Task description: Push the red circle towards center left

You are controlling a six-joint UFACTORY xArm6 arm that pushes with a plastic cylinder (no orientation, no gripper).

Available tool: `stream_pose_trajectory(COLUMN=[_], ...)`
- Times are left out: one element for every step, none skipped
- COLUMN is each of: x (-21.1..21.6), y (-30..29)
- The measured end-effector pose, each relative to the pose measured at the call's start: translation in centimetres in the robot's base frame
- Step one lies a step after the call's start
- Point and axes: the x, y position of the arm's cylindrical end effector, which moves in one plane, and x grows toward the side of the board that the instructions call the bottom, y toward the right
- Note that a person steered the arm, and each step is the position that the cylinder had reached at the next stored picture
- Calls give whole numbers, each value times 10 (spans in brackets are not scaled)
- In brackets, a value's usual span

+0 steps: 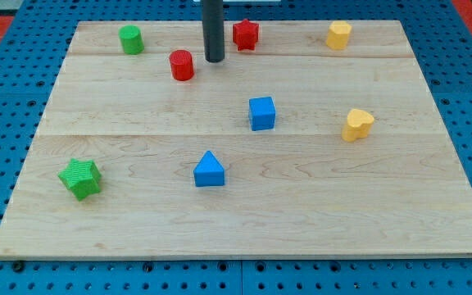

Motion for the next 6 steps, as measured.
stream_pose_trajectory(x=[22,72,82,57,30,114], y=[-42,-52,-52,-27,-30,-30])
